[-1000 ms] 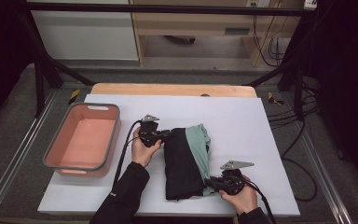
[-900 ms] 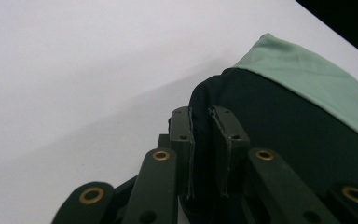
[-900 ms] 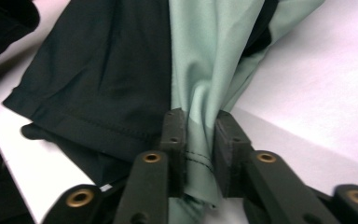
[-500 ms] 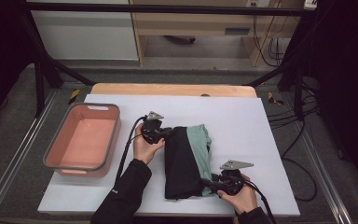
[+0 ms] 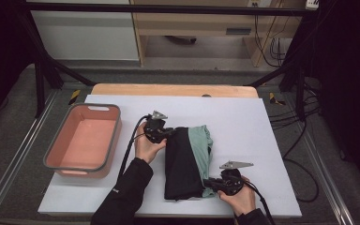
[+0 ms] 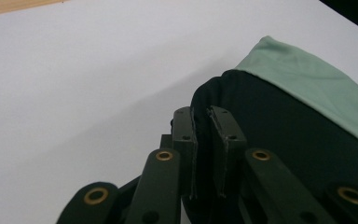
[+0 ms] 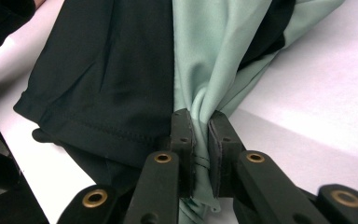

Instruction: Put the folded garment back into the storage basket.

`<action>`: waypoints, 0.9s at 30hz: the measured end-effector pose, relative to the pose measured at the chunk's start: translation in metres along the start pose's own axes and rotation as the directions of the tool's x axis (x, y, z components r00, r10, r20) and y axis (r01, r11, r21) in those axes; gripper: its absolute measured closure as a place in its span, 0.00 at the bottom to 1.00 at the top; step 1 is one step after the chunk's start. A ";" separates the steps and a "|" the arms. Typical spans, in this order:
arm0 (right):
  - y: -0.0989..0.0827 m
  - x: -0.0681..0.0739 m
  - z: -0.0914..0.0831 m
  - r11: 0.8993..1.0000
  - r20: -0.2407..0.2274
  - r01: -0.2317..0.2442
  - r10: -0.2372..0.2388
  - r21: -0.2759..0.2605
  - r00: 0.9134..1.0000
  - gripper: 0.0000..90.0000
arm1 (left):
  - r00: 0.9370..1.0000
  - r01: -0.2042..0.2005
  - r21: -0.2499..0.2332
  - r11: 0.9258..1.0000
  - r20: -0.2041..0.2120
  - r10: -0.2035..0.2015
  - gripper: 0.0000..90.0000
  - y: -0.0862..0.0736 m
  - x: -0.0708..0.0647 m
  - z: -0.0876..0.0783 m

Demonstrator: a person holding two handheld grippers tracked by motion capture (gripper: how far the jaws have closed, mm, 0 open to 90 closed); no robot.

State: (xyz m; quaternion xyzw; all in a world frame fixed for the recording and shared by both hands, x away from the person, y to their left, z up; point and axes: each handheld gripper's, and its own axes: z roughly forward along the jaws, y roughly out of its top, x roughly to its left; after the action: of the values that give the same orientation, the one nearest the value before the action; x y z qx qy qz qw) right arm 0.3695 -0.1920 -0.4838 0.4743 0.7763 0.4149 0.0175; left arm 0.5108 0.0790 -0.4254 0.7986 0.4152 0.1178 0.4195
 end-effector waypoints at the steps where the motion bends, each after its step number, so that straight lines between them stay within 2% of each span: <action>1: 0.000 0.000 0.000 1.000 0.000 0.000 0.000 0.000 1.000 0.92 | 1.000 0.000 0.000 1.000 0.000 0.000 0.90 0.000 0.000 0.000; 2: 0.001 -0.001 -0.001 1.000 0.002 -0.014 0.014 -0.002 1.000 0.92 | 1.000 -0.007 -0.013 1.000 0.010 0.007 0.90 0.002 0.000 -0.002; 9: 0.006 -0.001 -0.010 0.999 0.004 -0.020 0.020 -0.038 1.000 0.92 | 0.999 -0.050 -0.045 0.998 0.013 0.051 0.90 0.008 -0.003 -0.006; 15: 0.008 0.000 -0.013 0.998 0.009 -0.020 0.021 -0.053 1.000 0.92 | 0.998 -0.059 -0.064 0.996 0.025 0.061 0.90 0.011 -0.004 -0.009; 21: 0.011 0.002 -0.018 0.997 0.022 -0.003 0.005 -0.072 1.000 0.92 | 0.997 -0.067 -0.087 0.994 0.038 0.071 0.90 0.017 -0.004 -0.015; 27: 0.014 0.003 -0.021 0.996 0.039 0.011 -0.008 -0.086 0.999 0.92 | 0.995 -0.098 -0.098 0.990 0.028 0.101 0.90 0.023 -0.008 -0.022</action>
State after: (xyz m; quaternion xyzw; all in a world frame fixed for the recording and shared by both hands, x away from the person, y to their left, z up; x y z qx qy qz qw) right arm 0.3693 -0.1998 -0.4597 0.4775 0.7592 0.4388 0.0550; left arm 0.5073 0.0785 -0.3927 0.7989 0.3617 0.1451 0.4581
